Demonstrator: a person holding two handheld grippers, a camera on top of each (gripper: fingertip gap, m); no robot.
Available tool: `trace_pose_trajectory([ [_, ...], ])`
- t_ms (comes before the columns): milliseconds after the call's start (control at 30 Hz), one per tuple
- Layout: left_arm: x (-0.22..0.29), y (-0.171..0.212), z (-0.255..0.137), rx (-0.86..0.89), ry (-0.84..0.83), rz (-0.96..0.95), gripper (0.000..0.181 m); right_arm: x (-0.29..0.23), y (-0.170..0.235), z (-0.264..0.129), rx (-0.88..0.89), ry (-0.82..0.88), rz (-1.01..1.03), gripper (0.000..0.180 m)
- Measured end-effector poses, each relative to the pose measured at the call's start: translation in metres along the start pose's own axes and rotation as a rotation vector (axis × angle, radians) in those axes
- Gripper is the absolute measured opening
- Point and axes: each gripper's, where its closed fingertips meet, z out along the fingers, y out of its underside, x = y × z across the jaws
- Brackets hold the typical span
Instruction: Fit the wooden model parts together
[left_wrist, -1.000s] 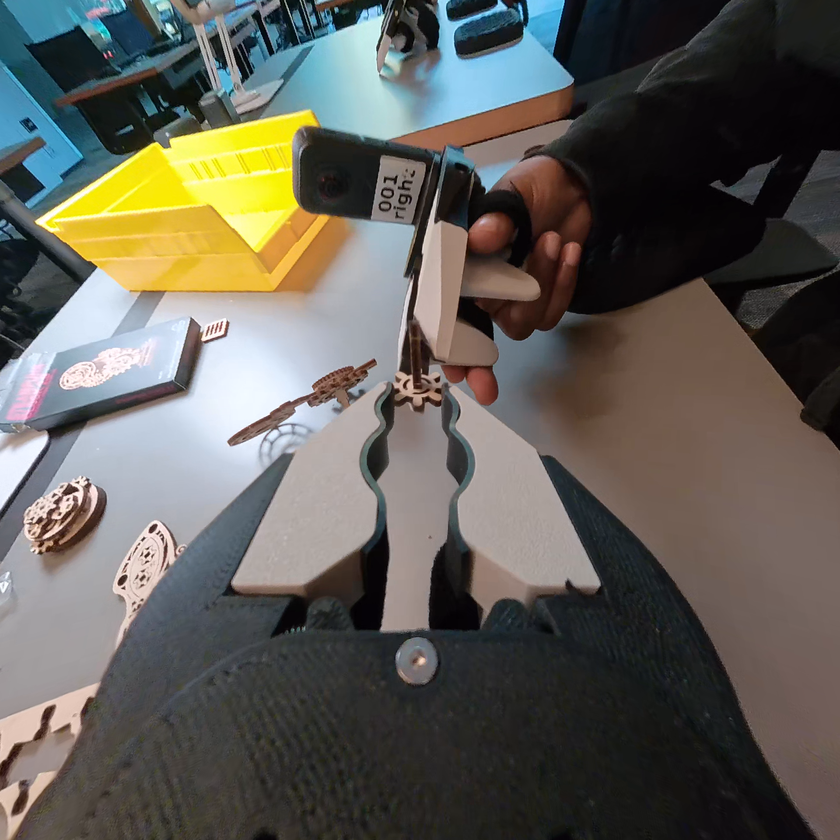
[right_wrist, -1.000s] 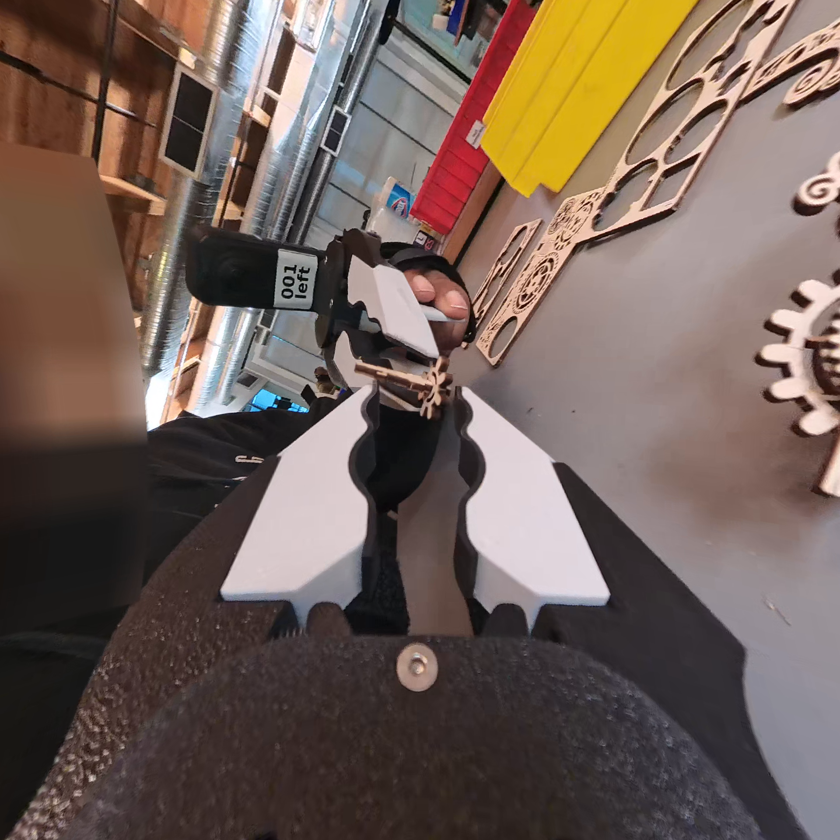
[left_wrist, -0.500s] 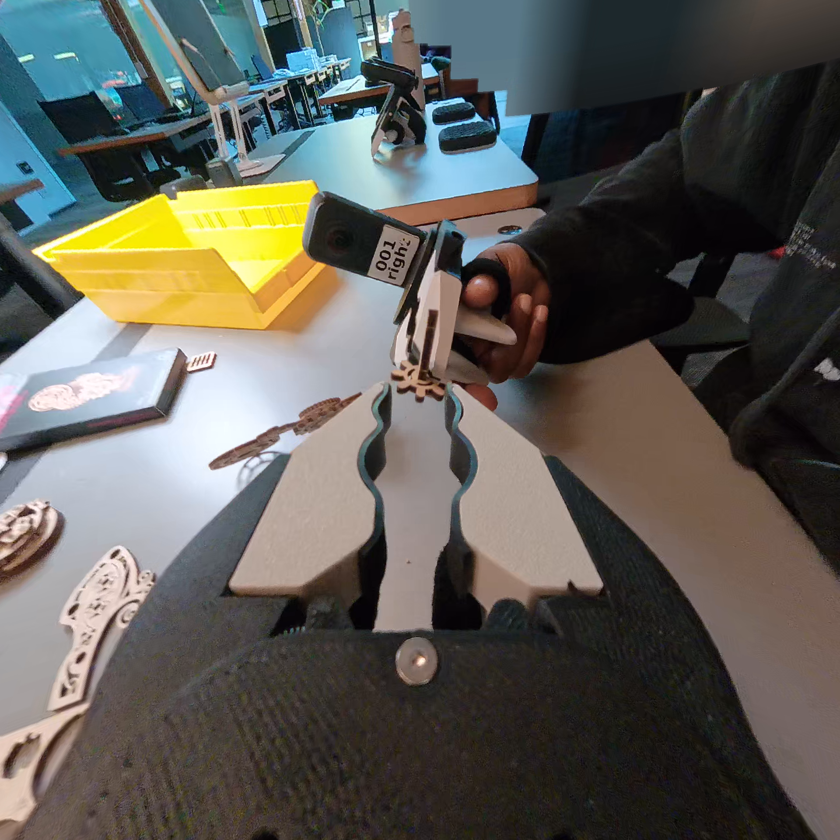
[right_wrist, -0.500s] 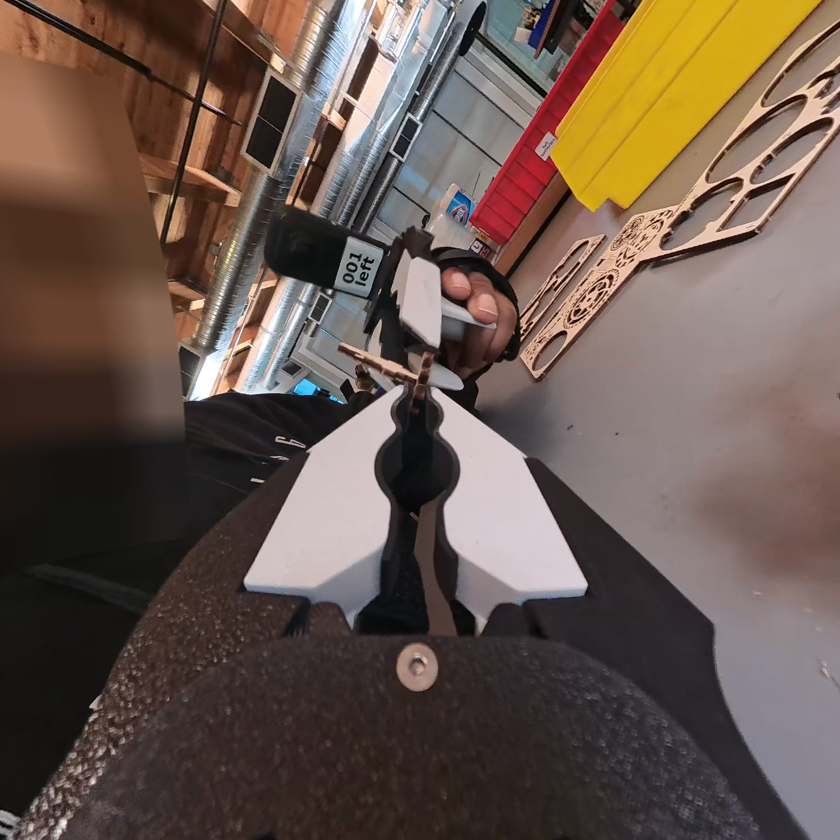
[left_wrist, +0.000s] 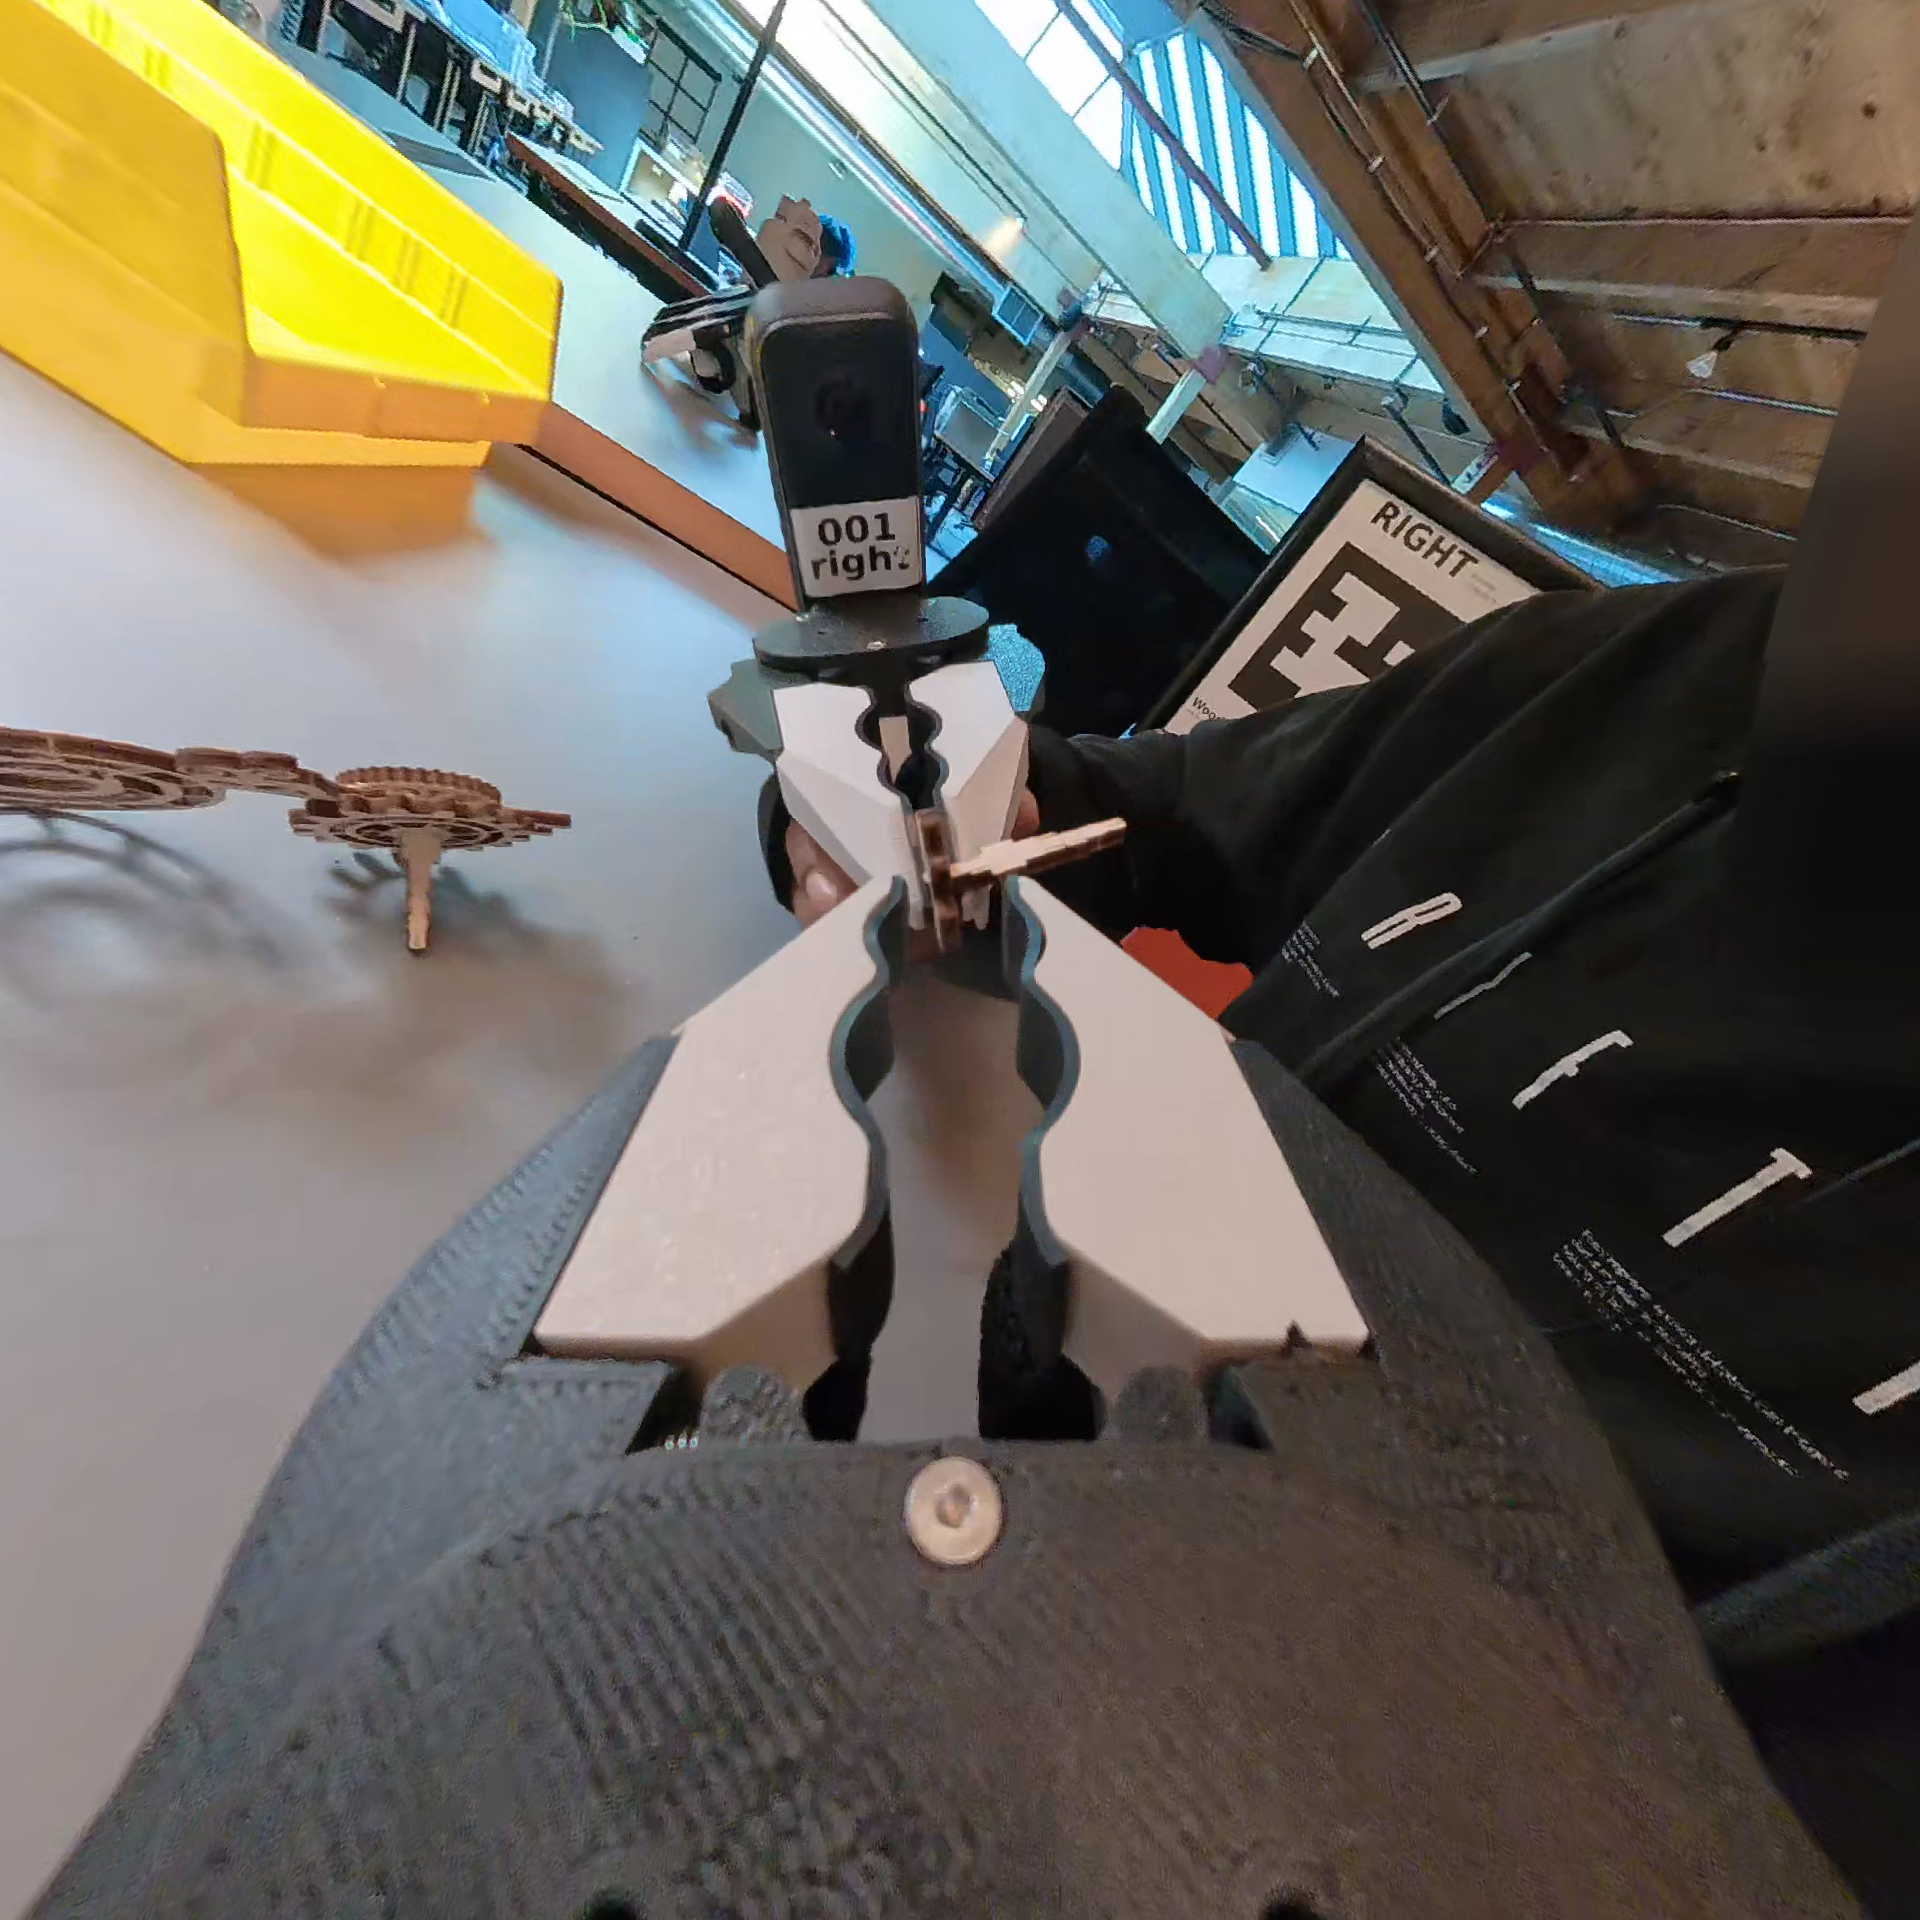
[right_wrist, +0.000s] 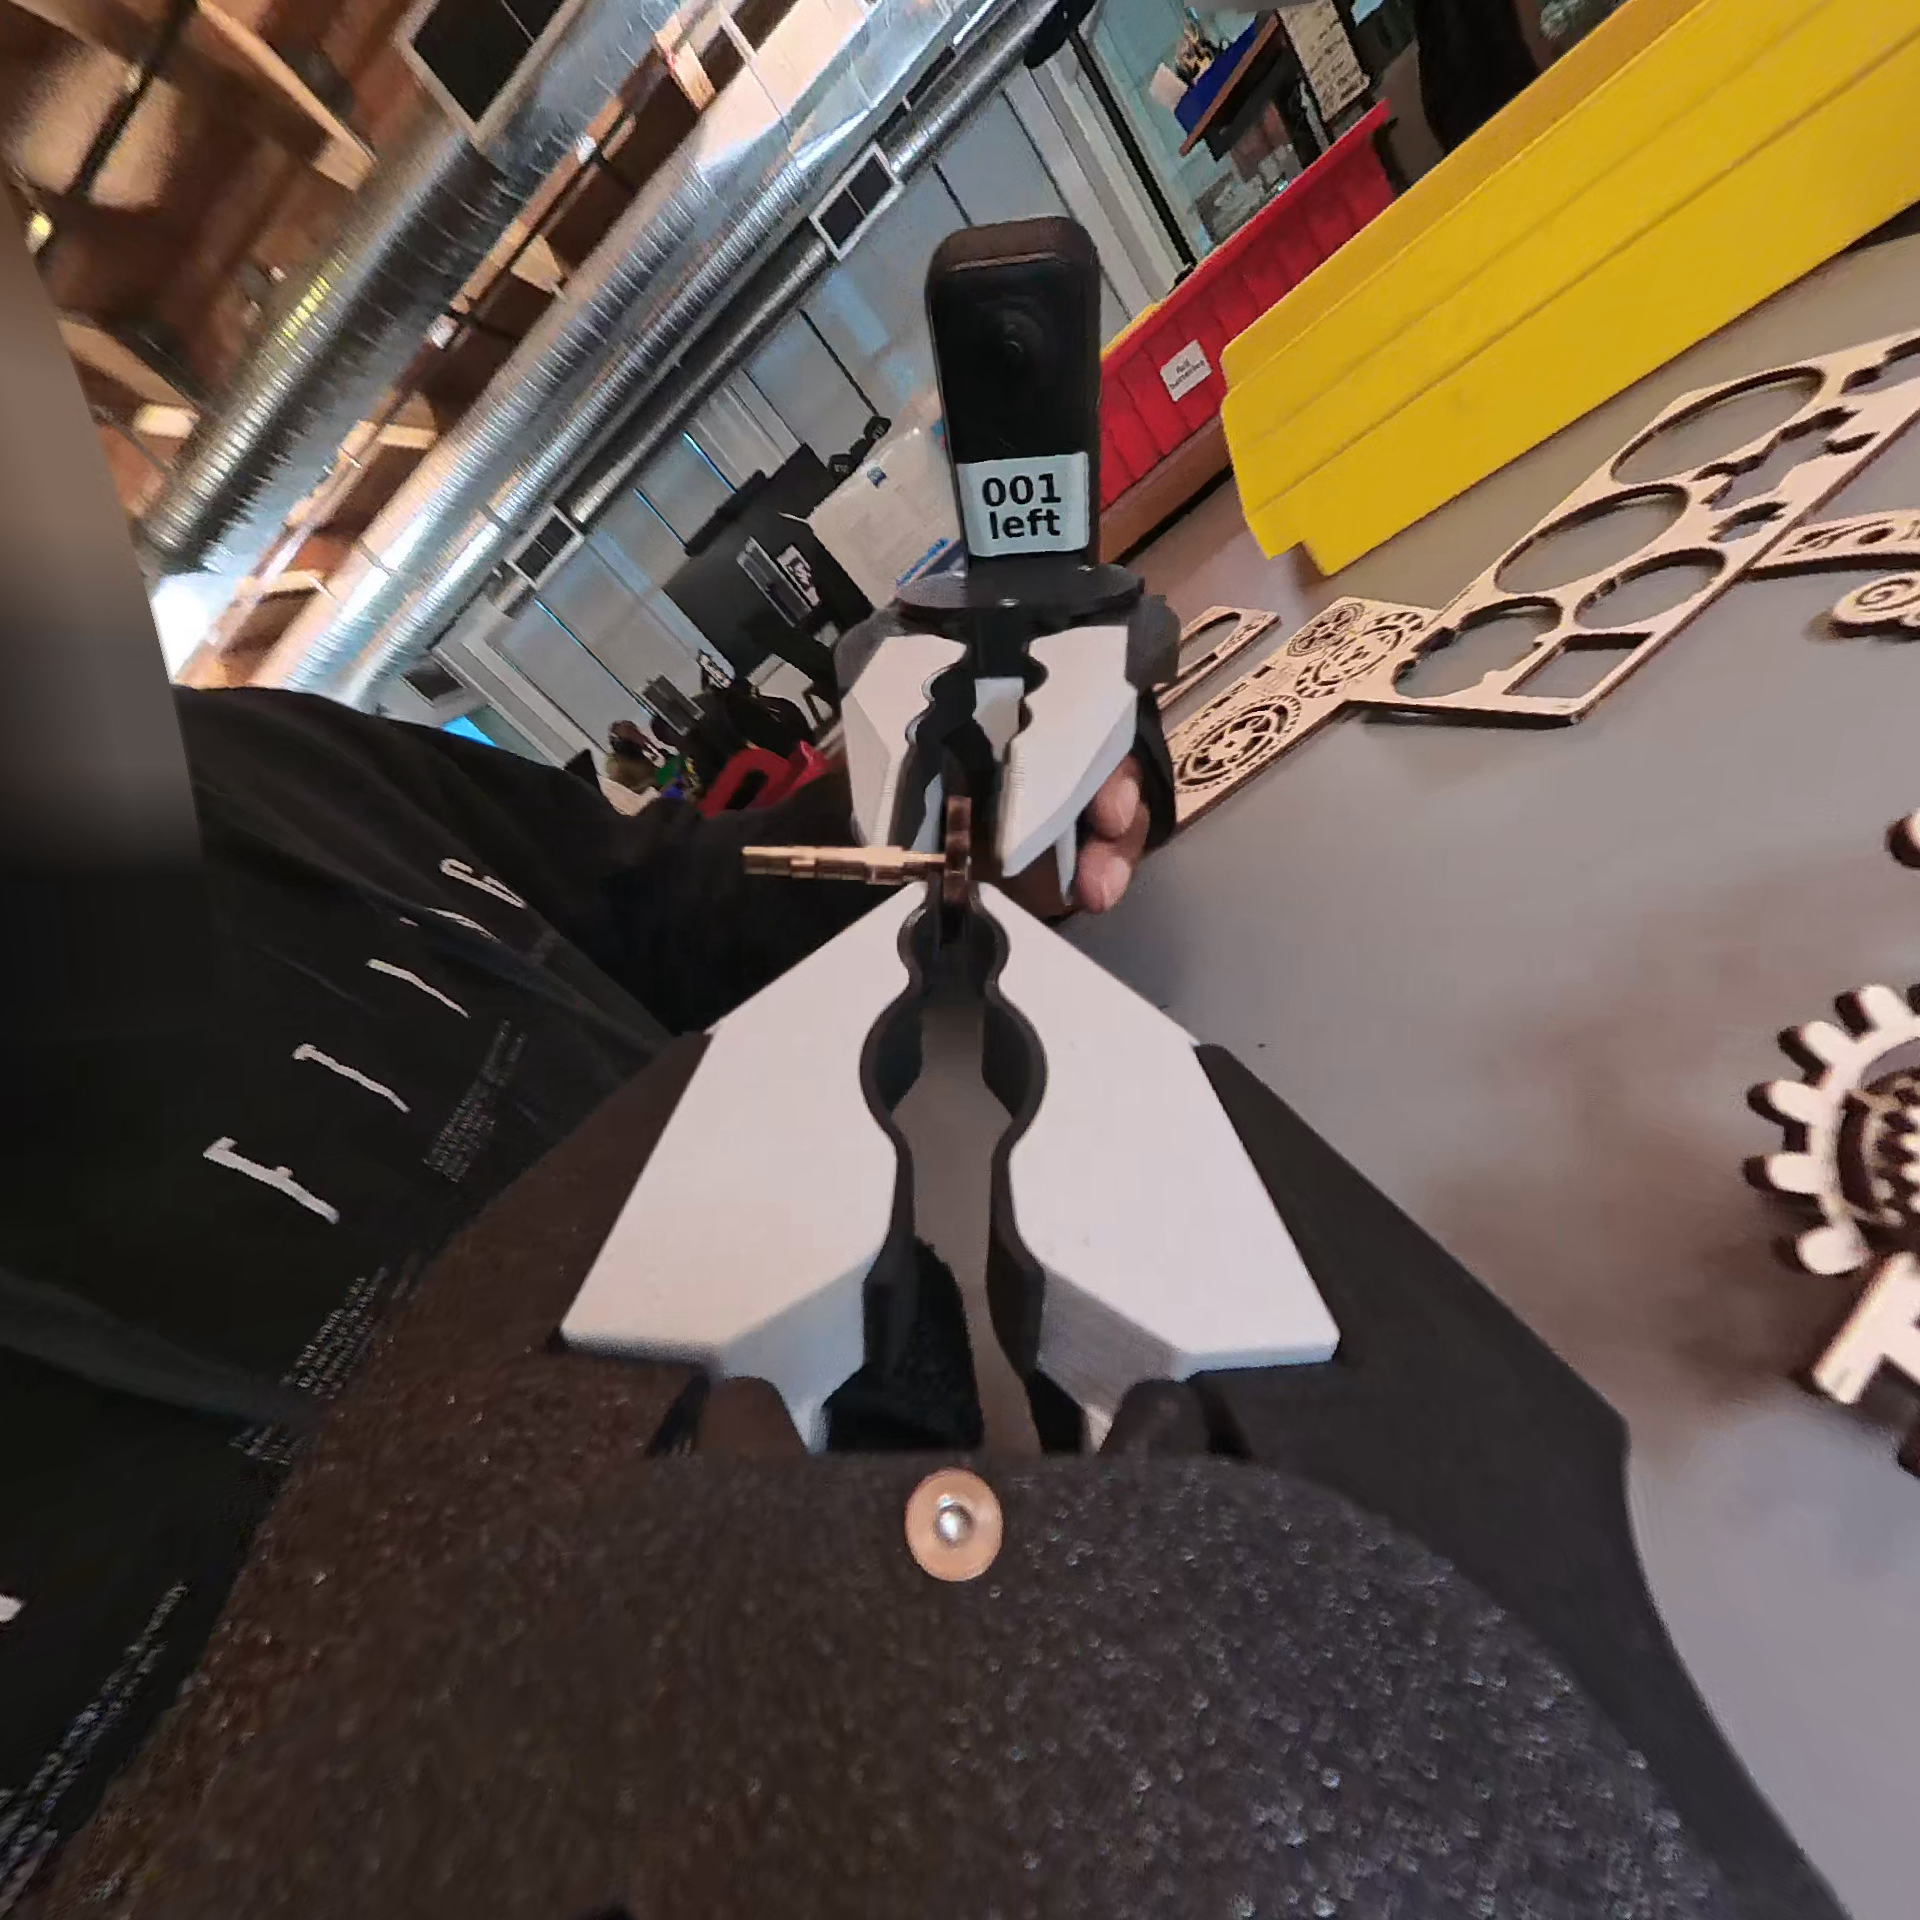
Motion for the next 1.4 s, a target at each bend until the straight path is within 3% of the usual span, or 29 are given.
trace_pose_trajectory([
  [367,-0.007,0.007,-0.002,-0.033,-0.016,0.015,0.009,0.011,0.005,-0.001,-0.058,0.141,-0.241,0.004],
  [700,-0.012,0.012,-0.004,-0.04,-0.003,-0.048,0.002,0.011,0.012,-0.003,-0.099,0.119,-0.225,0.009],
  [867,-0.025,0.015,-0.007,-0.046,-0.077,-0.107,0.001,0.011,0.015,-0.005,-0.128,0.099,-0.199,0.031],
  [1100,-0.029,0.017,-0.003,-0.08,-0.142,-0.058,0.001,0.017,0.011,-0.004,-0.089,0.092,-0.103,0.025],
  [1167,-0.028,0.018,-0.002,-0.097,-0.161,-0.027,0.002,0.019,0.011,-0.005,-0.09,0.105,-0.112,0.018],
  [1400,-0.029,0.017,-0.003,-0.093,-0.186,-0.035,0.002,0.02,0.009,-0.006,-0.094,0.141,-0.183,0.018],
])
